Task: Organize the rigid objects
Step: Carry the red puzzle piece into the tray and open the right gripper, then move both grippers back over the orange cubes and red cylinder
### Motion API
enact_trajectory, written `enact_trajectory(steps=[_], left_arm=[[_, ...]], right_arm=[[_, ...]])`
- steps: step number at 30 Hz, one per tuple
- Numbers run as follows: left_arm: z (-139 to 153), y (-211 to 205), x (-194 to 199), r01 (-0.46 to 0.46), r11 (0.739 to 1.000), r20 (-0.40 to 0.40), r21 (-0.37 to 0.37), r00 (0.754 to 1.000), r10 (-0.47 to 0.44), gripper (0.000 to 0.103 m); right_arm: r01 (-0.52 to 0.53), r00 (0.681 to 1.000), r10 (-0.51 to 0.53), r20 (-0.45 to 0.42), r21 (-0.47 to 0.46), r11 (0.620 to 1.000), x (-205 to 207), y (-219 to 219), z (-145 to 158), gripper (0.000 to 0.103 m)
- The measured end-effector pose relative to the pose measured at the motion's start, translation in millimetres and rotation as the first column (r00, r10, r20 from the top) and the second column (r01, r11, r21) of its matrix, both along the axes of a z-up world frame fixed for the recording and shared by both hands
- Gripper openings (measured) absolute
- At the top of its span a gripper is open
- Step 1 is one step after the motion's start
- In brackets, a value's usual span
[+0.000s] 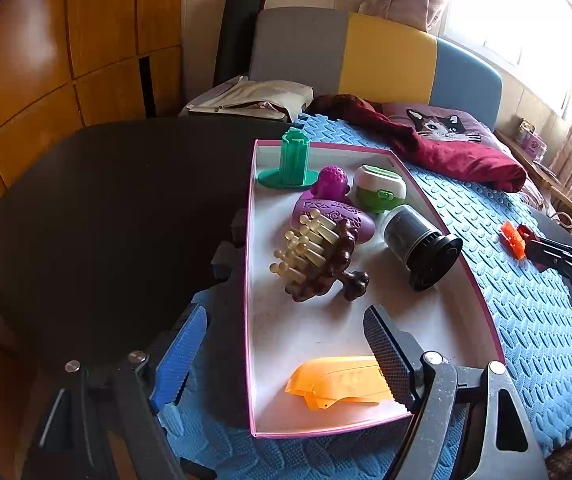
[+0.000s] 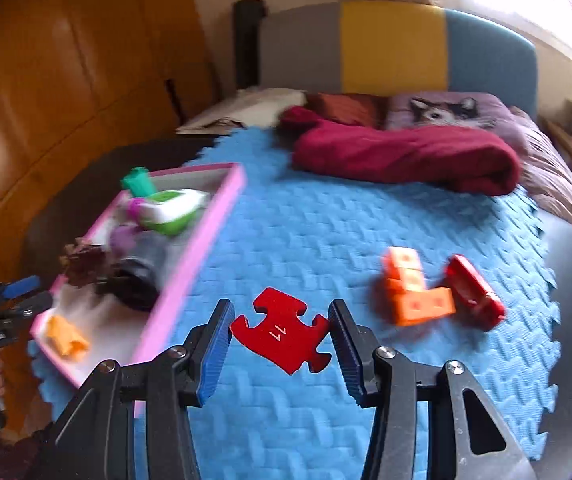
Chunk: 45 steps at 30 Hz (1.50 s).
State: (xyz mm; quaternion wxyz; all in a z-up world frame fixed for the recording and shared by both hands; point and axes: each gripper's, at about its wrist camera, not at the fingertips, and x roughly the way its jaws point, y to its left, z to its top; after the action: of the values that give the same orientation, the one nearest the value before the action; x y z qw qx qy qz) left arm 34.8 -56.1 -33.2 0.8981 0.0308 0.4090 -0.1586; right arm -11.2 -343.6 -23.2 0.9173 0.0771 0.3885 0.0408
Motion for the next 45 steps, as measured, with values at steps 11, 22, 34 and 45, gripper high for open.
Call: enact_trajectory(steps=[11, 22, 34, 45], left_arm=[[9, 14, 0, -0.03, 0.999, 0.023, -0.033, 0.999, 0.031, 0.082], [6, 28, 3, -0.06, 0.997, 0.014, -0.054, 0.998, 0.061, 0.082], [7, 29, 4, -0.065, 0.997, 0.017, -0.051, 0.998, 0.066, 0.082], [13, 20, -1, -0.039, 0.999, 0.036, -0.031, 0.999, 0.041, 0.082]], right_arm=[[-0.241, 0.971, 0.24, 0.019, 0.038, 0.97, 19, 110, 10, 0.049], [-0.274, 0.95, 0.264, -0.165, -0.036, 0.961, 56, 159, -47, 0.05], [-0.237, 0.967, 0.241, -0.081, 0.054, 0.97, 37, 133, -23, 0.051], [-0.11, 0.994, 0.11, -0.001, 0.056, 0.992, 22, 77, 8, 0.051]])
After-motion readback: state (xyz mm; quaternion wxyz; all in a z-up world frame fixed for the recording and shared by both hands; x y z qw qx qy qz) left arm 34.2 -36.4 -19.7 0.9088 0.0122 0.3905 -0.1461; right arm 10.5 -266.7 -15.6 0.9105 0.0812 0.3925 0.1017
